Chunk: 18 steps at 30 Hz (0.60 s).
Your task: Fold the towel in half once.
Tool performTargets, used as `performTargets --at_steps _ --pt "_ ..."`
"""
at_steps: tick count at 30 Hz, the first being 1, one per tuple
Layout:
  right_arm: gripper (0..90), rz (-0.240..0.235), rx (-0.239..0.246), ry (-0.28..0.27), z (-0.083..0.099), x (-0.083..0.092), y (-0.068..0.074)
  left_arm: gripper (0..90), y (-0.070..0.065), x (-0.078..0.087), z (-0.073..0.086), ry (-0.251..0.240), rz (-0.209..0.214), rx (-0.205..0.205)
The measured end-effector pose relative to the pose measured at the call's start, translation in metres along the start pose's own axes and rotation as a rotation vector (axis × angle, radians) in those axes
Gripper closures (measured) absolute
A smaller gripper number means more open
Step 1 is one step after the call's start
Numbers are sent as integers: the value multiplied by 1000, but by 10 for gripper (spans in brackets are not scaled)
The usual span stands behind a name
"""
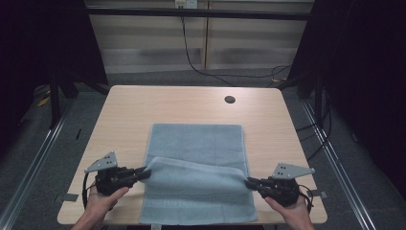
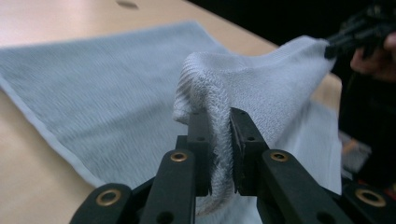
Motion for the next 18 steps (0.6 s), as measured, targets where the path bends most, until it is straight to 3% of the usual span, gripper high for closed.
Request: performTargets --at_steps 5,7,9,10,14,18 --pt "825 -44 -17 42 24 2 20 781 -14 3 28 89 22 -14" --pt "803 -67 -7 77 33 3 30 762 -20 6 37 102 33 -6" --pt "779 -75 -18 90 40 6 36 731 -27 12 46 138 29 -31" --pt "763 -89 -16 95 44 10 41 709 -30 15 49 144 47 -29" --pt "705 -116 -22 91 48 21 49 635 -33 28 48 93 66 -21" --pt "700 -79 -30 66 43 21 37 613 -21 28 36 53 20 5"
Point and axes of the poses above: each handheld gripper's, and its own axes: x roughly backward along the jaws, z roughly out of its underside, y roughly to its left, the point moved 3 cm from there along -x, roughly forward along the jaws, and after that the axes turned 6 degrees about x, right-handed, at the moved point
